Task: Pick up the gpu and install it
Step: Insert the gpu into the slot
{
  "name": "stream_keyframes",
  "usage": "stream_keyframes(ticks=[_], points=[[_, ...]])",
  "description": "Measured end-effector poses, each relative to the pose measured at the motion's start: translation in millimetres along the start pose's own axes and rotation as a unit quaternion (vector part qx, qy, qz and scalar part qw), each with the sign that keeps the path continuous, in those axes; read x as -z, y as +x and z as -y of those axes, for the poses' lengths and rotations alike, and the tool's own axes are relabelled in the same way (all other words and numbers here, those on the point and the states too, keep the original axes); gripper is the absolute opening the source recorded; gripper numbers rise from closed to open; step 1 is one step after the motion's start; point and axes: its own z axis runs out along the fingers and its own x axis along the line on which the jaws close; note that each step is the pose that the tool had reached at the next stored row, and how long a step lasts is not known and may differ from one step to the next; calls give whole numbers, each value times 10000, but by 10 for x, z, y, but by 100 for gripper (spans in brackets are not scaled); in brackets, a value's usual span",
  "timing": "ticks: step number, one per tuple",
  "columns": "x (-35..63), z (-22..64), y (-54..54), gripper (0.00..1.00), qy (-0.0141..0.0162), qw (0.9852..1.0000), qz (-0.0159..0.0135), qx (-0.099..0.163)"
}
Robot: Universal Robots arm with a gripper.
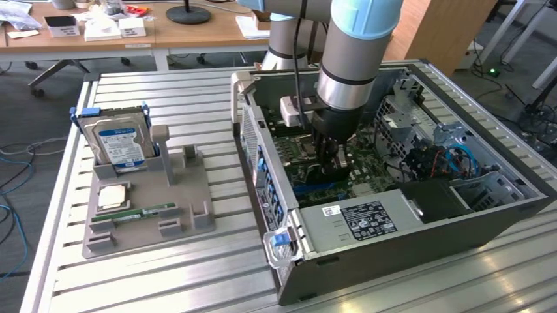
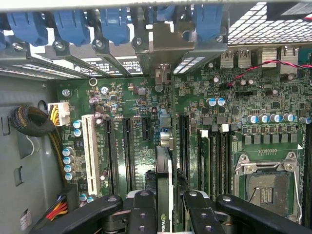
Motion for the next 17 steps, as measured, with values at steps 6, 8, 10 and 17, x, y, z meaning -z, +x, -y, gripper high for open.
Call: stream_keyframes(ticks=[6,8,10,17], points=[[9,0,-1,26,0,10000,1,0],[10,0,0,26,1,10000,1,0],[11,-1,0,26,3,10000,5,0],[8,-3,0,26,6,10000,18,-1]])
